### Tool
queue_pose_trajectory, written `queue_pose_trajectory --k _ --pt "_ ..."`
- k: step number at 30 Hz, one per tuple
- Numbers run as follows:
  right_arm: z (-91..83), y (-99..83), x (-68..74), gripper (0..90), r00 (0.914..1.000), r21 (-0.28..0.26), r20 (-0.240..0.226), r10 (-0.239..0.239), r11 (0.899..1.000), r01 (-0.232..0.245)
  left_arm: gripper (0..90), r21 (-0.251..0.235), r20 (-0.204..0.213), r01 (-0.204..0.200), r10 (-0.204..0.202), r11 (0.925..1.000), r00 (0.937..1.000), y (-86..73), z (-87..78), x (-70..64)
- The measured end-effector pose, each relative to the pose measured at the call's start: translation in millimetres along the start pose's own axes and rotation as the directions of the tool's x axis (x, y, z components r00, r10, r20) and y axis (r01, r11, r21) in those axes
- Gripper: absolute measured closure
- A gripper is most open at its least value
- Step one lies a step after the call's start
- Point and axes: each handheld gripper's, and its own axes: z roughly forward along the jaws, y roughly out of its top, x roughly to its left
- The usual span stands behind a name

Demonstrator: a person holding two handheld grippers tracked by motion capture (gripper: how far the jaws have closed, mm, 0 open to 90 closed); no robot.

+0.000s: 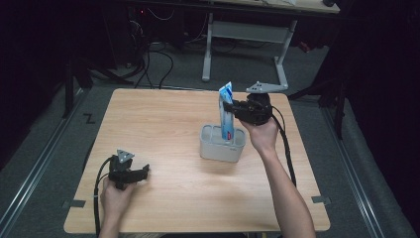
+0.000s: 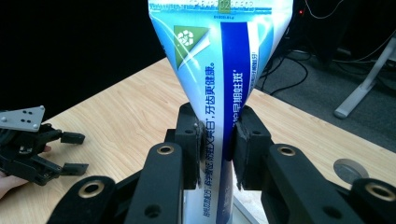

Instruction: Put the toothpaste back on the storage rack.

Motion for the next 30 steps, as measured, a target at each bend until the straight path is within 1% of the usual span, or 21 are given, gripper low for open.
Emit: queue_pose_trajectory --k 5,15,19,25,30 --pt "5.3 -4.5 -2.4 74.1 1.0 0.004 0.003 0.0 1.0 0.0 17.2 0.0 0.0 0.0 0.0 1.0 1.0 0.0 0.0 0.0" --pt "12.5 -13.9 -6.9 74.0 0.9996 0.038 0.027 0.012 0.999 -0.013 17.2 0.0 0.0 0.0 0.0 1.0 1.0 0.0 0.0 0.0" --pt "17.1 -18.8 -8.4 74.0 0.9994 0.053 0.027 0.019 0.998 -0.02 17.2 0.001 0.0 -0.001 0.001 1.0 1.0 0.0 0.0 0.0" --pt "25.6 -23.9 -7.5 73.9 0.999 0.087 0.044 0.002 0.996 -0.006 17.1 0.001 0.001 0.0 0.0 1.0 1.0 0.0 0.0 0.0" --pt "28.8 -27.0 -6.7 73.9 0.9989 0.103 0.046 -0.006 0.995 0.001 17.1 0.0 0.0 0.0 0.0 1.0 1.0 0.0 0.0 0.0"
